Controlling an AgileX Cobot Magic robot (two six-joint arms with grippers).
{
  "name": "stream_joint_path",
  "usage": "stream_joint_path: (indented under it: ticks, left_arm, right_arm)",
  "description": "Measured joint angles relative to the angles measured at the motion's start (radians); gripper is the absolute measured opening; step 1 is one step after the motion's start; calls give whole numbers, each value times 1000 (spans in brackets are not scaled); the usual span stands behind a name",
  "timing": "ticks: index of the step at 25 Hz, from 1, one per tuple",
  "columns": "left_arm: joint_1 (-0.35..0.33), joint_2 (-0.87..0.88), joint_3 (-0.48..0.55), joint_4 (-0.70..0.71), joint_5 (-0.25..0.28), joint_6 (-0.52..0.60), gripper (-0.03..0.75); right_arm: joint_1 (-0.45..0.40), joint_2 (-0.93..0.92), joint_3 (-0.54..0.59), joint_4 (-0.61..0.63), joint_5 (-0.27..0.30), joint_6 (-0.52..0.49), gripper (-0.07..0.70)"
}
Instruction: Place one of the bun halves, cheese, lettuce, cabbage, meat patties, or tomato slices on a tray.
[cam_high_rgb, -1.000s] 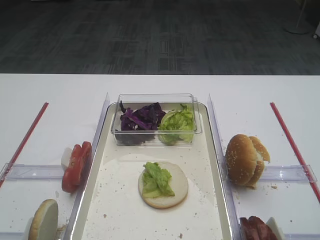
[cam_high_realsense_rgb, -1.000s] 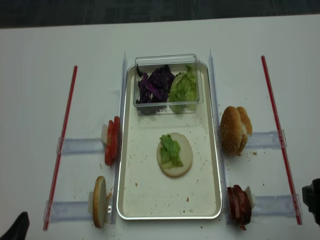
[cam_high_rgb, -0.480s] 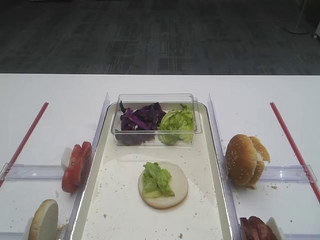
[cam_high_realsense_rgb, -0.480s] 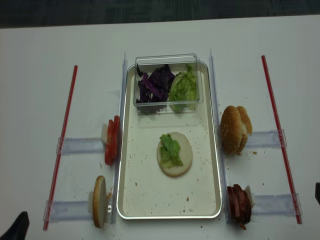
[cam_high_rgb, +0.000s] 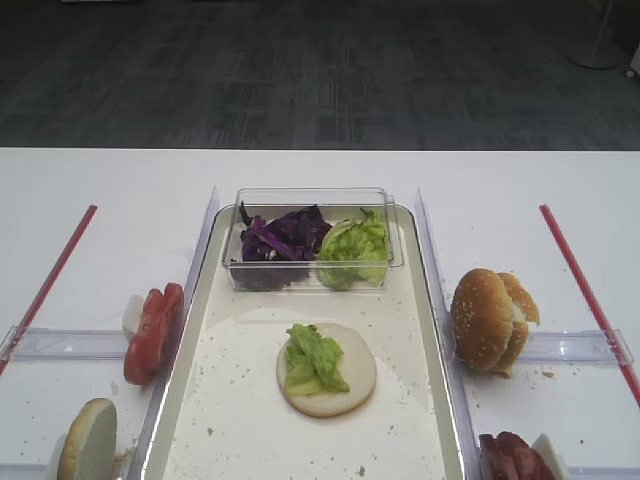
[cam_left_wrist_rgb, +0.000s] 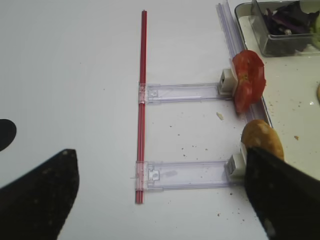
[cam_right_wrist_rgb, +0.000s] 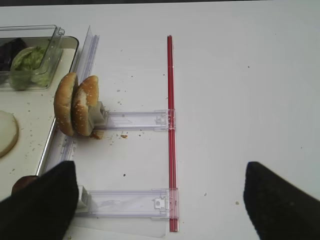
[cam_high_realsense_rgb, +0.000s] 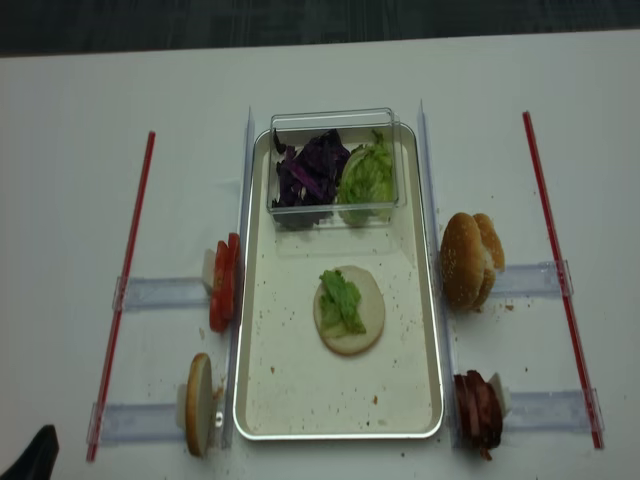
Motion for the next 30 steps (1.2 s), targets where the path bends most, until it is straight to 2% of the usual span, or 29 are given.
stream_joint_path:
  ticks: [30]
  left_arm:
    - [0,0,0,0,0,0,618]
  right_arm:
    - [0,-3,0,0,2,1,679]
